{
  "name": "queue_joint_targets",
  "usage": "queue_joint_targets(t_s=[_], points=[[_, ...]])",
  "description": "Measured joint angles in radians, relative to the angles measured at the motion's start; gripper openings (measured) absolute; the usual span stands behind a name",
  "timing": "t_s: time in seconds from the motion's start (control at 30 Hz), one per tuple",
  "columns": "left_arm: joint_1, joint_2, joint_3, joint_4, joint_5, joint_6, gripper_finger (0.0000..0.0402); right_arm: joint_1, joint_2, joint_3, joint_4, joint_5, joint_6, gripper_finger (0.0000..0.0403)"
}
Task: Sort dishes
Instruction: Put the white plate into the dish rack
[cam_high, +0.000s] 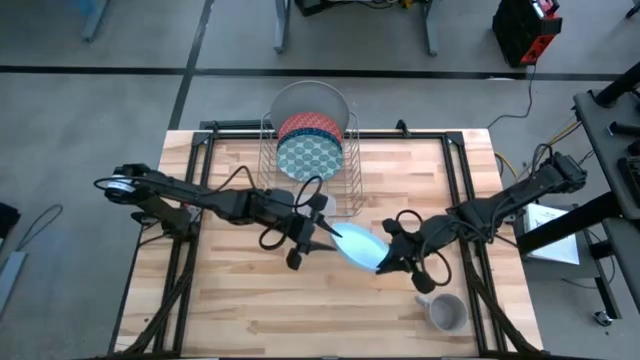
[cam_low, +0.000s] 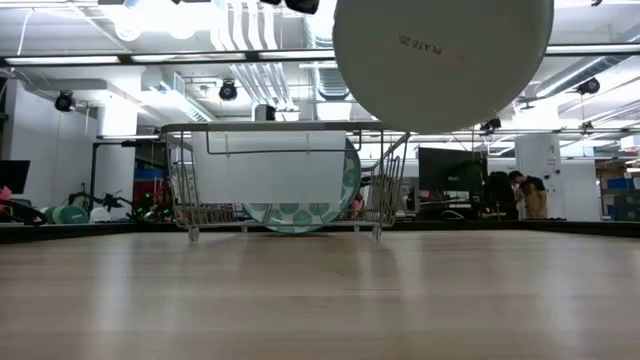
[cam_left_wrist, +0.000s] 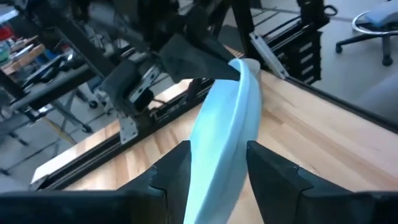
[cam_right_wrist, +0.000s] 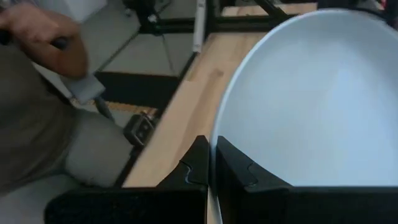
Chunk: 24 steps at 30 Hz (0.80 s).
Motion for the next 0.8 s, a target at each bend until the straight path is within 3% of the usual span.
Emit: queue_joint_targets(t_s=[0.17,0.47,0.57,0.7,0.8], points=[[0.001,0.000,0.000,-0.004,0.061,0.001,0.0165,-0.015,-0.009,0.000,0.021,-0.016,-0.008,0.0000],[-0.001,0.002,0.000,-0.002,0.060,0.008,0.0157,-0.055,-0.014,0.003,0.056,-0.015,-0.054,0.0000],[-0.003,0.002,0.000,0.005,0.035,0.039,0.0125,-0.064,-0.014,0.003,0.055,0.012,-0.060,0.0000],[-0.027,0.005,-0.005,-0.033,-0.026,0.105,0.0034,-0.075,-0.018,0.005,0.060,0.039,-0.032,0.0012],[-0.058,0.010,-0.006,-0.023,-0.110,0.171,0.0028,-0.078,-0.020,0.009,0.064,0.046,0.006,0.0032]])
